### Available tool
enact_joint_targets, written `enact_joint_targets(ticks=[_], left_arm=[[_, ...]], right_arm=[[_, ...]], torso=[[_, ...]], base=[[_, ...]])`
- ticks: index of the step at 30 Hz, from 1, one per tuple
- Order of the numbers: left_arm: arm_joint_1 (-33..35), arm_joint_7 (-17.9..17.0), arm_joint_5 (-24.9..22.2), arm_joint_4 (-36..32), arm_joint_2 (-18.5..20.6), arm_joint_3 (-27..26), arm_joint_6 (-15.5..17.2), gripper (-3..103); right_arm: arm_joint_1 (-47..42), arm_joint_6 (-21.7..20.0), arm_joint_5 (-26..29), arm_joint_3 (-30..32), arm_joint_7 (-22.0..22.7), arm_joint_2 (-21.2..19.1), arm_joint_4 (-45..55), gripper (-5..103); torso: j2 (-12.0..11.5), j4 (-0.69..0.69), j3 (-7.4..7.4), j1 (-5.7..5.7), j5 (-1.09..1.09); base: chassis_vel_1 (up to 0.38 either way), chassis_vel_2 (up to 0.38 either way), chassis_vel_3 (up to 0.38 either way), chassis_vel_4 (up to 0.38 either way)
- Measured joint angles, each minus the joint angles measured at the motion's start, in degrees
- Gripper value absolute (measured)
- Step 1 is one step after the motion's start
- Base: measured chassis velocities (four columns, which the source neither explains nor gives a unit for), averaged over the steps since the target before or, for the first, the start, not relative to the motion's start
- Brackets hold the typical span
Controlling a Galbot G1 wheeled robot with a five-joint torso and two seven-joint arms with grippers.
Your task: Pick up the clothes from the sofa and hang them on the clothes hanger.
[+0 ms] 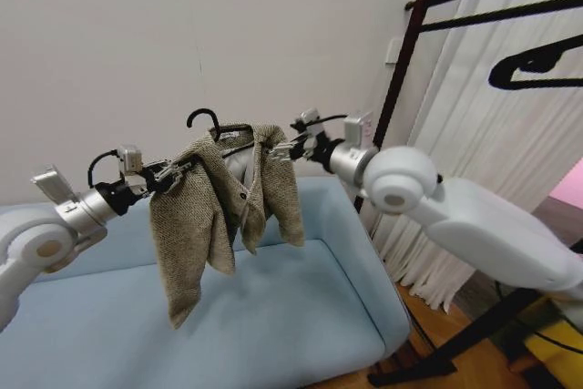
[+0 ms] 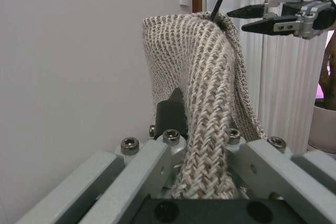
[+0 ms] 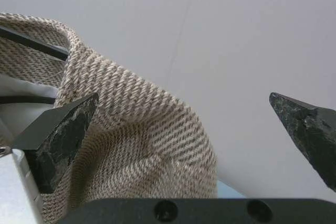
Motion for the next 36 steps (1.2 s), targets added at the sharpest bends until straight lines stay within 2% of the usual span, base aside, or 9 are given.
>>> enact_joint_targets(ticks=[2, 3, 6, 7, 14, 22, 25, 30, 36], left_arm=[[0.04, 0.39, 0.02, 0.00, 0.21, -0.10, -0.02, 5], [0.04, 0.39, 0.02, 0.00, 0.21, -0.10, -0.02, 5], [0.17, 1.34, 0.41, 0.19, 0.64, -0.36, -0.42, 5], [0.27, 1.87, 0.61, 0.21, 0.75, -0.43, -0.52, 5], [0.49, 4.00, 1.63, 0.19, 0.95, -0.54, -0.86, 5], [0.93, 7.95, 4.95, 1.03, 0.76, -0.51, -2.26, 5], [1.02, 9.43, 5.88, 1.28, 0.53, -0.50, -2.81, 5], [1.00, 10.09, 6.12, 1.35, 0.27, -0.48, -3.05, 5], [1.12, 11.83, 6.90, 1.91, -0.08, -0.48, -3.78, 5]], right_arm=[[1.71, -1.40, -4.79, -0.11, -10.92, -0.05, -4.79, 100], [1.71, -1.40, -4.79, -0.11, -10.92, -0.05, -4.79, 100], [5.44, -1.43, -12.20, -4.27, -24.89, -0.46, -10.31, 100], [6.61, -1.51, -12.62, -5.97, -26.46, -0.56, -10.78, 100], [10.88, -2.25, -11.67, -10.83, -27.91, -0.04, -10.67, 100], [19.75, -3.69, -5.63, -18.27, -29.43, -0.08, -9.70, 102], [22.78, -3.89, -3.68, -21.39, -29.39, -0.03, -9.12, 85], [23.95, -4.42, -1.74, -23.30, -28.77, 0.27, -7.89, 73], [26.24, -4.56, 1.13, -25.79, -27.74, 1.59, -7.76, 51]], torso=[[0.00, 0.01, 0.00, 0.00, -0.02], [0.00, 0.01, 0.00, 0.00, -0.02], [0.00, 0.00, 0.00, 0.01, 0.00], [0.00, -0.01, 0.00, 0.00, 0.00], [0.00, 0.01, 0.00, 0.00, -0.01], [0.00, -0.01, 0.00, 0.00, -0.03], [0.00, 0.00, 0.00, 0.00, -0.03], [0.00, 0.00, 0.00, 0.00, -0.02], [0.00, 0.00, 0.00, 0.00, -0.02]], base=[[0.000, 0.000, 0.000, 0.000], [0.000, 0.000, 0.000, 0.000], [0.000, 0.000, 0.000, 0.000], [0.000, 0.000, 0.000, 0.000], [0.000, 0.000, 0.000, 0.000], [0.000, 0.000, 0.000, 0.000], [0.000, 0.000, 0.000, 0.000], [0.000, 0.000, 0.000, 0.000], [0.000, 0.000, 0.000, 0.000]])
